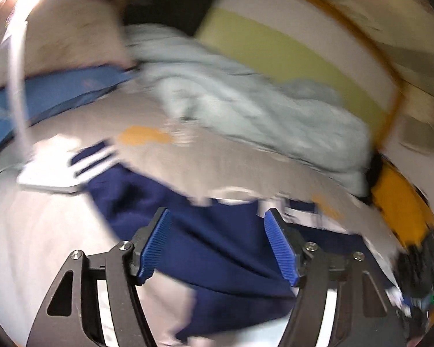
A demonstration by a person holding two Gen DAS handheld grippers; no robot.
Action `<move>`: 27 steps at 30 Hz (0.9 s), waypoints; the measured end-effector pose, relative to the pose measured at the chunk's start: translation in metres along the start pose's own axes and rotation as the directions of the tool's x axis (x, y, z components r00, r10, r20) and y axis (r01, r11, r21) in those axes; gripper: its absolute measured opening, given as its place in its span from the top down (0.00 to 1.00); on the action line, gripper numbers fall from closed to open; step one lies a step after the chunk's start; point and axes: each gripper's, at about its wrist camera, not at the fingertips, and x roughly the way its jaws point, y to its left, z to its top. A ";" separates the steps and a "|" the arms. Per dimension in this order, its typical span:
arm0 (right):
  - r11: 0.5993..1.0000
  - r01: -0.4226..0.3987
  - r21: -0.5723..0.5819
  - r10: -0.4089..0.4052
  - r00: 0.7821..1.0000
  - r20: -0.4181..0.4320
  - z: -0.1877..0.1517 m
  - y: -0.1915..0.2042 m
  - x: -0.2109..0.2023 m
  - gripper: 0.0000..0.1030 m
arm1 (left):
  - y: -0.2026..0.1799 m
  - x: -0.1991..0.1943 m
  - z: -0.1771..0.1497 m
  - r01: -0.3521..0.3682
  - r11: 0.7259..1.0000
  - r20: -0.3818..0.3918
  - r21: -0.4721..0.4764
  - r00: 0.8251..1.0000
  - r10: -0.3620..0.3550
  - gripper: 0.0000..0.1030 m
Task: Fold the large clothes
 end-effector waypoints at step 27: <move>1.000 -0.012 -0.025 0.011 1.000 -0.017 -0.002 0.008 0.001 0.00 | 0.093 0.104 -0.020 -0.320 0.937 -0.235 -0.138 0.930 0.283 0.39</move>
